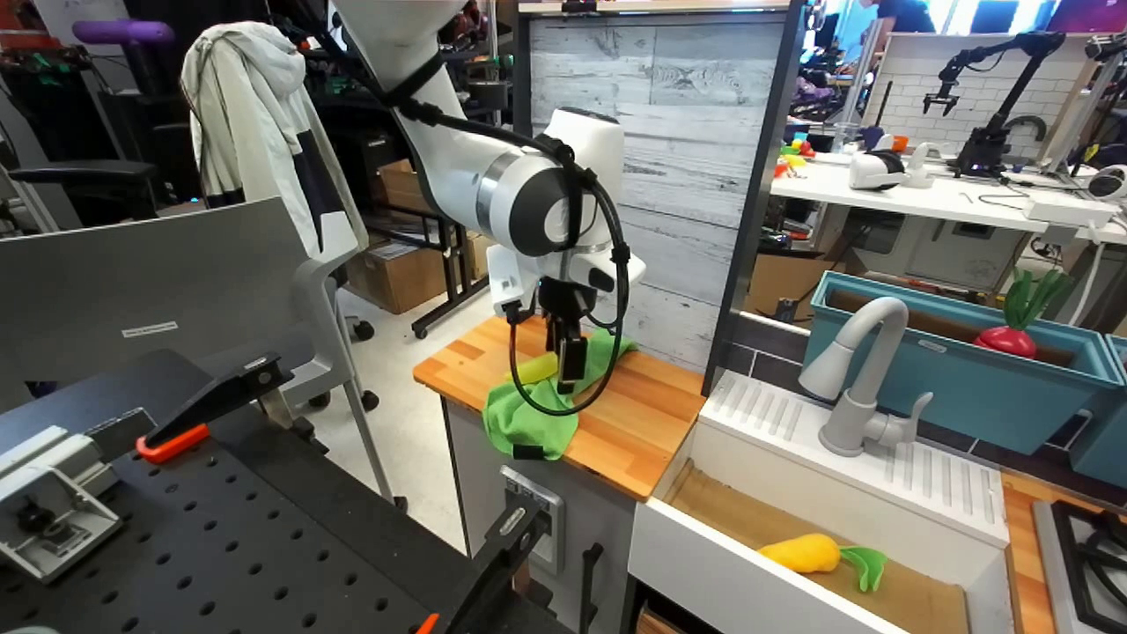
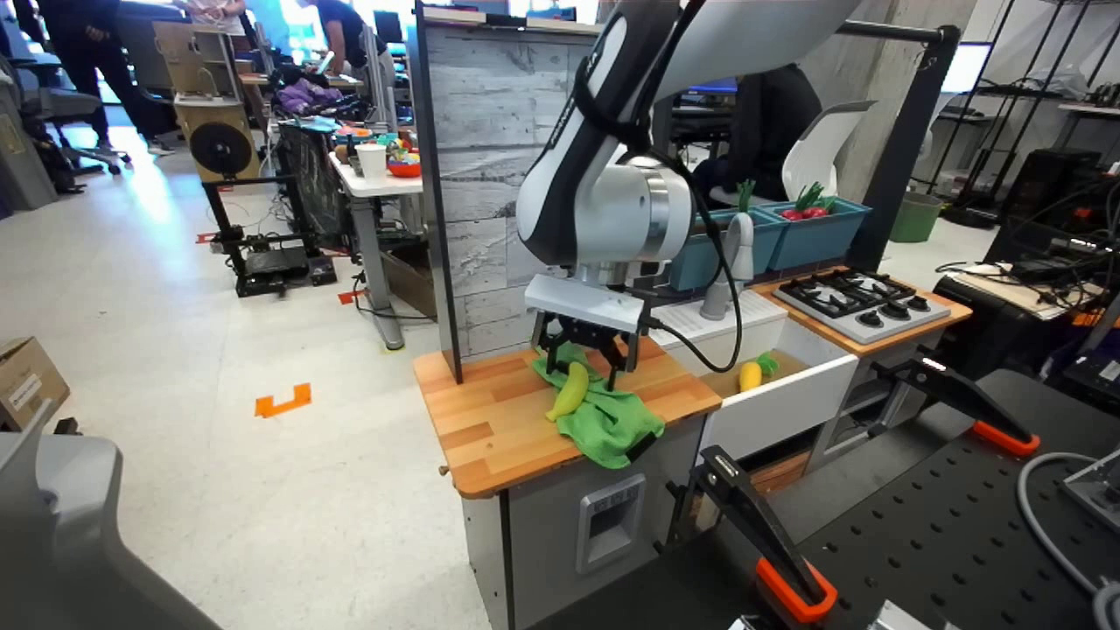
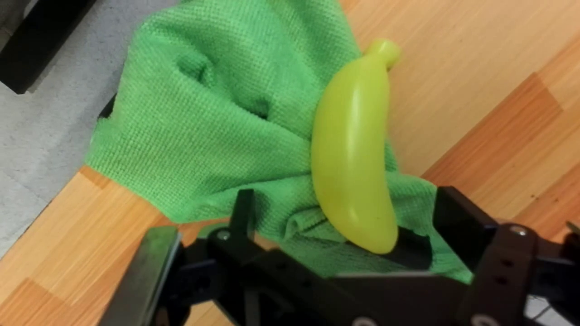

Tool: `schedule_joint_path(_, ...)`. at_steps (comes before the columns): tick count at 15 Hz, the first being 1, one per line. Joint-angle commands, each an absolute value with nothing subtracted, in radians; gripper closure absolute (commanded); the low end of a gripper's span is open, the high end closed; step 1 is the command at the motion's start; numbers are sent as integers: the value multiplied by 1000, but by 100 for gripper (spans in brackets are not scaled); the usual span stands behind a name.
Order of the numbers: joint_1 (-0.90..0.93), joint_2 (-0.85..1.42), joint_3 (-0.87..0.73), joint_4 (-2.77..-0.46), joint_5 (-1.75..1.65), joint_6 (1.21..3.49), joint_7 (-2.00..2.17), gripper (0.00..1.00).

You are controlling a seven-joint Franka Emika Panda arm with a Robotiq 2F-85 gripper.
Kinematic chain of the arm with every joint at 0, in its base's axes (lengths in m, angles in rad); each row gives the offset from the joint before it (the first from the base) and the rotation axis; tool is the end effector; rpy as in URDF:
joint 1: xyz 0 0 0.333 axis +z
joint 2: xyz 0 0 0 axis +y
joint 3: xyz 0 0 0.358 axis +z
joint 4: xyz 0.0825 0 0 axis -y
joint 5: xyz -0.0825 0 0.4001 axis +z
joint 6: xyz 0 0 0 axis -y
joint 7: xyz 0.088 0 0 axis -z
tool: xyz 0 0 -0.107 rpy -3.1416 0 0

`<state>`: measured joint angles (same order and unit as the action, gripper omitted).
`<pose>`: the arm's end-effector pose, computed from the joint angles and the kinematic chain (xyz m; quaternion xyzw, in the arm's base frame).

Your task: Move the green towel to the right

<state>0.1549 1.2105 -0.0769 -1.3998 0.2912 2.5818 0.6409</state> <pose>0.7207 0.0611 -0.0290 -0.9274 0.3719 0.0234 0.0334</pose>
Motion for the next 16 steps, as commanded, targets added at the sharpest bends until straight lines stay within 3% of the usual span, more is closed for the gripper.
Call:
schedule_joint_path(1, 172, 1251, -90, -1331, 247, 2526, 662, 0)
schedule_joint_path(16, 124, 1351, -80, -1178, 207, 2500, 625, 0)
